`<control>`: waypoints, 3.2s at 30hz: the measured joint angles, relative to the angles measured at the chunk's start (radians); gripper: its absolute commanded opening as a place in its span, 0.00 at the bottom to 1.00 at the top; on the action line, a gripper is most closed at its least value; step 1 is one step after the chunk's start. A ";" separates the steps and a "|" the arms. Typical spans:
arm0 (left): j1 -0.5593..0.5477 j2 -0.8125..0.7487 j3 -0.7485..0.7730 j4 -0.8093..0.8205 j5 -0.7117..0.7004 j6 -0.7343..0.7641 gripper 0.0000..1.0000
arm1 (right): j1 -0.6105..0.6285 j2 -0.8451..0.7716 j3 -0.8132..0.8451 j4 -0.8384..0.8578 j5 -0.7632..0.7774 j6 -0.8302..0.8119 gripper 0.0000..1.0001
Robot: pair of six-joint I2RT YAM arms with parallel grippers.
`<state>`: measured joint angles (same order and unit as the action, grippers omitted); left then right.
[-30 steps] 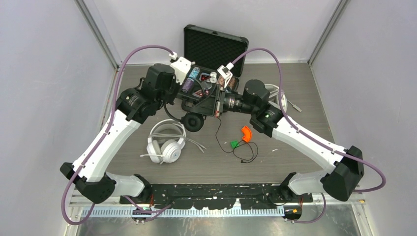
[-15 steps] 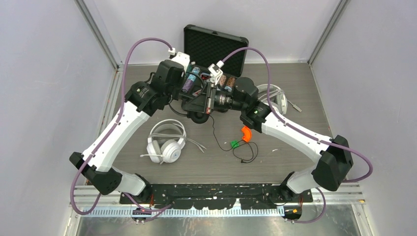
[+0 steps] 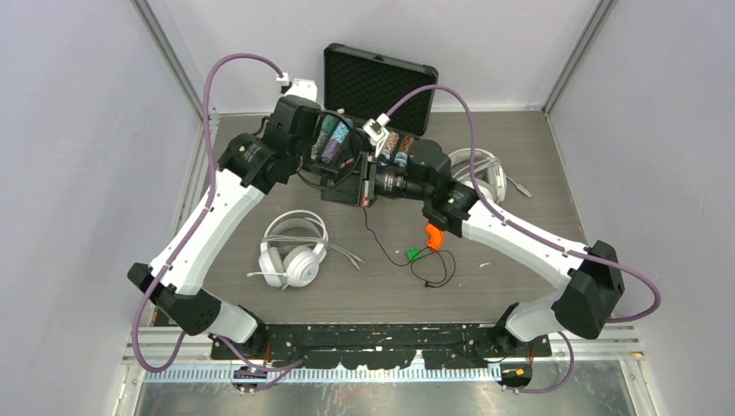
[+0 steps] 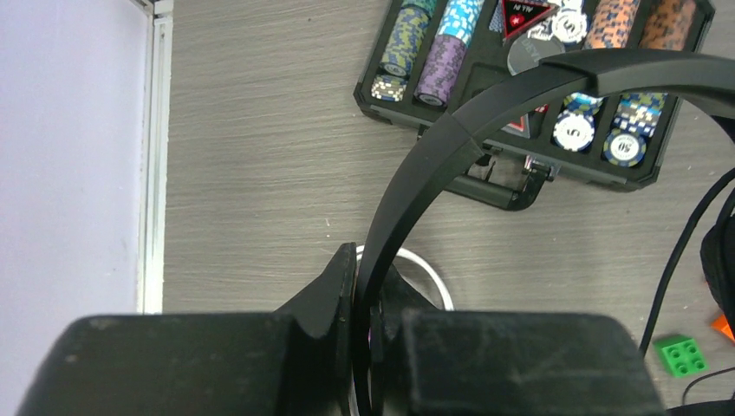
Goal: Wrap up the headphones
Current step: Wrap the headphones cable around the headphones.
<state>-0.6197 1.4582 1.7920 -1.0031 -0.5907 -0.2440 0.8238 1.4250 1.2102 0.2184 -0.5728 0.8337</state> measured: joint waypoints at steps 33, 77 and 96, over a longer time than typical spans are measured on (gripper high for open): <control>0.058 -0.058 -0.075 0.163 0.152 -0.386 0.00 | 0.101 -0.164 -0.216 -0.028 0.288 -0.411 0.01; 0.066 -0.134 -0.074 0.198 0.349 -0.509 0.00 | 0.102 -0.100 -0.659 0.402 0.400 -0.568 0.13; 0.129 -0.141 -0.021 0.123 0.565 -0.360 0.00 | 0.034 -0.045 -0.722 0.553 0.435 -0.547 0.00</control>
<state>-0.4908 1.3170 1.7706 -0.8803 -0.0261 -0.6041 0.8577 1.3800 0.4881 0.7715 -0.1379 0.2871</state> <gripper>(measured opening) 0.067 0.042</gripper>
